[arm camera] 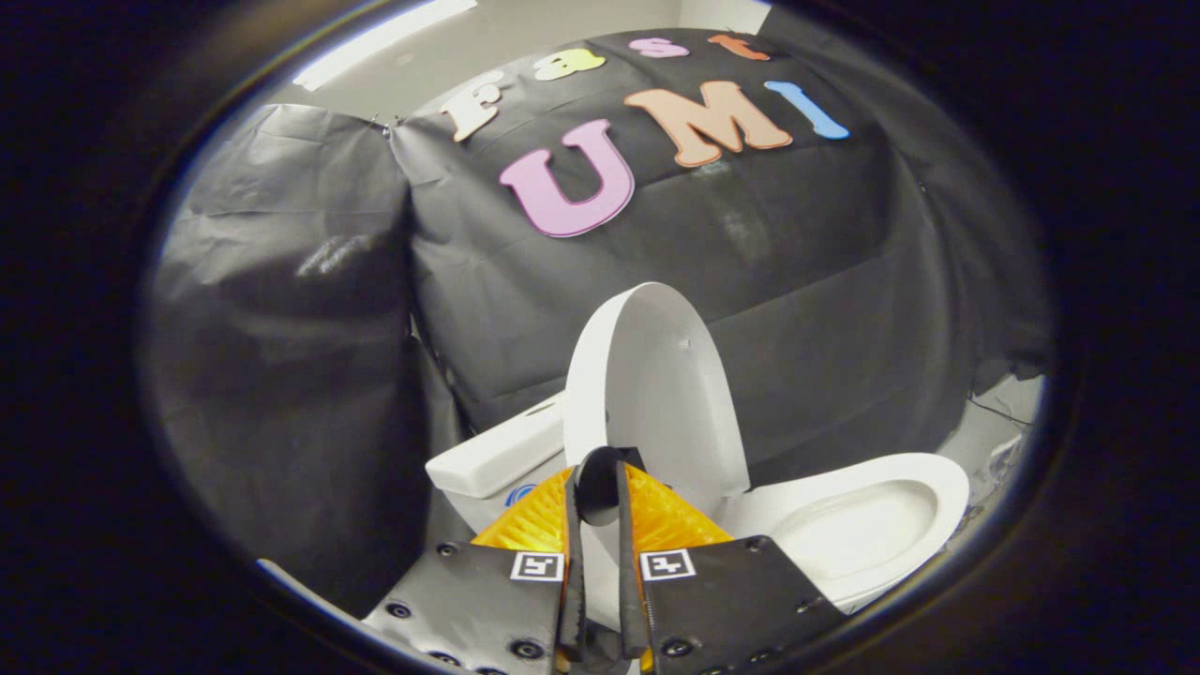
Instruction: Open the toilet lid.
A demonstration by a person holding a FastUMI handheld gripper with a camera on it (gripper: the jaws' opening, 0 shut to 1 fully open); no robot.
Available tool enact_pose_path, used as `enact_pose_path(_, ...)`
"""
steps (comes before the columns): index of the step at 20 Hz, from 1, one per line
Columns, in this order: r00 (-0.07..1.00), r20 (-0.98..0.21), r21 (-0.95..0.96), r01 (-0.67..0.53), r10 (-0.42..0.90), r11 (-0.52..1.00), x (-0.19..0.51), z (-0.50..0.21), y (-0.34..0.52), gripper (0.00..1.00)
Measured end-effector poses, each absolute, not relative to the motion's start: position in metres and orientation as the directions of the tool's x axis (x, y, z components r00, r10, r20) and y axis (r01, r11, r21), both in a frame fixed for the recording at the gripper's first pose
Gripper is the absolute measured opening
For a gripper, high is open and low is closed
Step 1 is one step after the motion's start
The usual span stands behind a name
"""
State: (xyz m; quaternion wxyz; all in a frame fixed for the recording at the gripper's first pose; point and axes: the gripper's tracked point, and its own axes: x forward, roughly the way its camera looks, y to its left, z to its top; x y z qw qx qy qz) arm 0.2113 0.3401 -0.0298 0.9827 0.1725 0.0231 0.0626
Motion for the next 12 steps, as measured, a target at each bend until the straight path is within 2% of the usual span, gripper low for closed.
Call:
enact_pose_path(6, 0.975, -0.034, 0.324, -0.198, 0.221, 0.925, 0.226, -0.035, 0.375, 0.15)
enact_pose_path(12, 0.969, -0.023, 0.338, -0.224, 0.246, 0.914, 0.233, -0.034, 0.387, 0.16)
